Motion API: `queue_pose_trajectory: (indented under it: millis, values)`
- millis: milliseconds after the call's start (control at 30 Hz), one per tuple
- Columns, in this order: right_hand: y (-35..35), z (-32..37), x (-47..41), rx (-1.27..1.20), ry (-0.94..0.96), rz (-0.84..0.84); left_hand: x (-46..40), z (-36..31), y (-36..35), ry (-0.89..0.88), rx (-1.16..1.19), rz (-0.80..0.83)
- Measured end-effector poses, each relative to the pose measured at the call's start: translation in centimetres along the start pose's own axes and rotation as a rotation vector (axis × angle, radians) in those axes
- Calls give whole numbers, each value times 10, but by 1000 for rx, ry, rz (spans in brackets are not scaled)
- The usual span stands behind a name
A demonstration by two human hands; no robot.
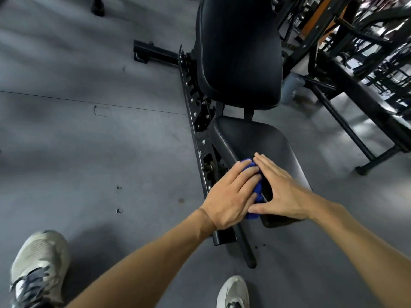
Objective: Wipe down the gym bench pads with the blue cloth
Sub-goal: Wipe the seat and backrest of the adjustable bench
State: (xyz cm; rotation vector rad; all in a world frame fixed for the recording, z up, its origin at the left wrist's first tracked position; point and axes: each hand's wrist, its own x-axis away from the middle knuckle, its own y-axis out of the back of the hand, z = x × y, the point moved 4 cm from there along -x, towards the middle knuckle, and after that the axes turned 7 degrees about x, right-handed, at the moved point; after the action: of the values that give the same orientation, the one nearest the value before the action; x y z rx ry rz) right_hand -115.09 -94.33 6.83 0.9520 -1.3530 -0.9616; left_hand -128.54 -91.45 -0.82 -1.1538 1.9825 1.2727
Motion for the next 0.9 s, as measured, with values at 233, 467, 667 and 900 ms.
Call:
queue_pose_trajectory:
  millis: [233, 467, 667, 900]
  values:
    - [7, -4, -12, -78, 46, 5, -28, 97, 28, 114, -10, -7]
    - [-1, 2, -24, -50, 24, -153, -9, 60, 8, 1, 12, 32]
    - [6, 10, -47, -9, 4, -178, -40, 129, 36, 119, -58, 26]
    - [2, 15, -54, 2, 0, -309, -24, 89, 19, 145, -8, 9]
